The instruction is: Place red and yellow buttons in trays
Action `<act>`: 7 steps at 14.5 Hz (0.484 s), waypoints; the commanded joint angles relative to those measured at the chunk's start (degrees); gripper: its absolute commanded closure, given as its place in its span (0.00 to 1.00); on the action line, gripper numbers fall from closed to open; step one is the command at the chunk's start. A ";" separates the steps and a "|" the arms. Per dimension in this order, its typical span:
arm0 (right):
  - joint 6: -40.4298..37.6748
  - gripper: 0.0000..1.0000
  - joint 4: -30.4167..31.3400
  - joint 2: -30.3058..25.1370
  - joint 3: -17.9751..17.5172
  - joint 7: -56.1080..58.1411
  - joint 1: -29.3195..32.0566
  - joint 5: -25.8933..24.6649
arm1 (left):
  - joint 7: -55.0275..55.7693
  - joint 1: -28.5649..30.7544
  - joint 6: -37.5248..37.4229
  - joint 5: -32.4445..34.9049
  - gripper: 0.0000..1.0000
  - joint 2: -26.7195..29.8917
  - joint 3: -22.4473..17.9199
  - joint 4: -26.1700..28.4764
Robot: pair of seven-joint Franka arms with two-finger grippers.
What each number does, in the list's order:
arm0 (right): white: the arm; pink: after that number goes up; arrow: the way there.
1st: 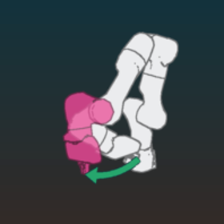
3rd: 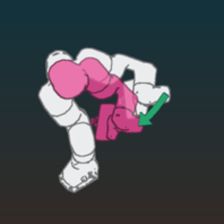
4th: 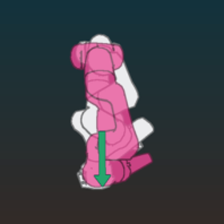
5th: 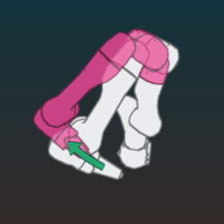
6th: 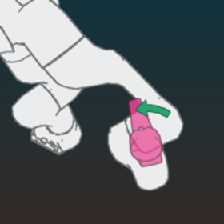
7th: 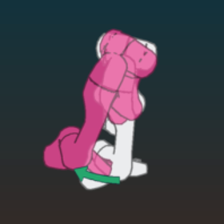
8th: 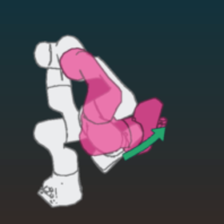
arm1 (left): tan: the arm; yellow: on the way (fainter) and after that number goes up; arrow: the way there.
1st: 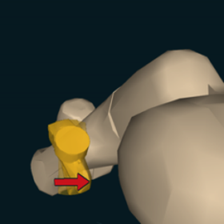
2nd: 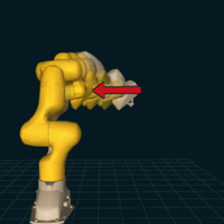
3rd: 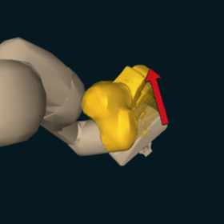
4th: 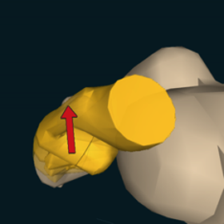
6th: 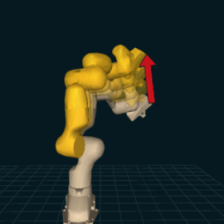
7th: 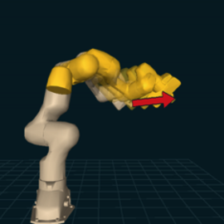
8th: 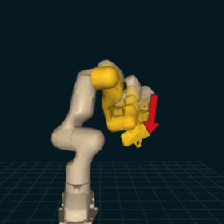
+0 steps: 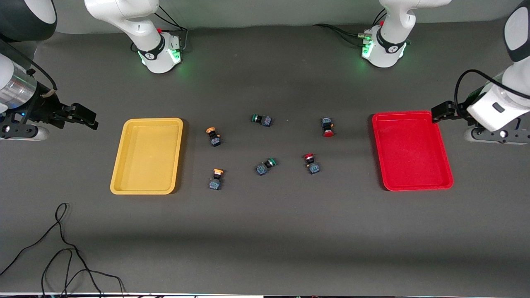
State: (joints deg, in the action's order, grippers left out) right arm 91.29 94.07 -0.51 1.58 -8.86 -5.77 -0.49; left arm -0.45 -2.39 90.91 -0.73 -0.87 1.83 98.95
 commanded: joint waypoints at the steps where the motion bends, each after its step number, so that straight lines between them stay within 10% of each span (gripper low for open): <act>1: -0.76 0.00 -0.12 0.16 -0.17 -0.55 -0.21 0.76 | 7.18 -5.85 3.91 -0.85 0.00 1.75 -0.34 4.92; 7: -0.67 0.00 3.49 1.82 -0.17 -1.24 -9.16 0.67 | 29.77 -25.26 15.24 -0.76 0.00 2.19 -0.34 13.62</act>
State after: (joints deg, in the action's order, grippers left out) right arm 90.00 96.58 0.00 1.13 -8.89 -11.77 -0.28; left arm 23.34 -21.74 102.57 -1.62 -0.86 2.60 108.31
